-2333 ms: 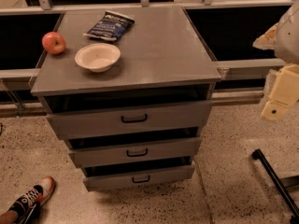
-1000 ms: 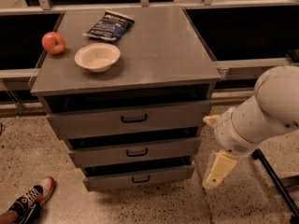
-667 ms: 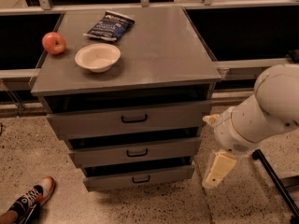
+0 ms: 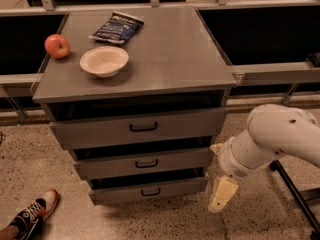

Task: Open middle drawer

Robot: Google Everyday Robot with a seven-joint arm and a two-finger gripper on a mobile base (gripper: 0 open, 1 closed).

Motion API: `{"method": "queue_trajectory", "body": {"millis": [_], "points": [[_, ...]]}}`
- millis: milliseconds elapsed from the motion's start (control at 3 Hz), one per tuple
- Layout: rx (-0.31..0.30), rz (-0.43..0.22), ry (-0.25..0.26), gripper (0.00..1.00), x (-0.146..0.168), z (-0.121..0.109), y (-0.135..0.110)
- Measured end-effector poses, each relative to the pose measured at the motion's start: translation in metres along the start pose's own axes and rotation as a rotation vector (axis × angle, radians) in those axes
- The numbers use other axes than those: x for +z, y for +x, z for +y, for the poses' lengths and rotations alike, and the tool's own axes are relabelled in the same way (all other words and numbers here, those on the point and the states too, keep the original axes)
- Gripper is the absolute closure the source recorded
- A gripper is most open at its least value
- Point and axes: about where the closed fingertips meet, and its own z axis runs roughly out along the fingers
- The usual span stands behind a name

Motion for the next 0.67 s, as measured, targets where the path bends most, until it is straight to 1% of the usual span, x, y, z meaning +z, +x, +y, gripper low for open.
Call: {"method": "queue_trajectory", "body": {"millis": [333,667], "points": [[0.000,0.000,0.000,0.00,0.000,0.000,0.000],[-0.004,-0.045,0.024,0.00,0.022,-0.015,-0.001]]}}
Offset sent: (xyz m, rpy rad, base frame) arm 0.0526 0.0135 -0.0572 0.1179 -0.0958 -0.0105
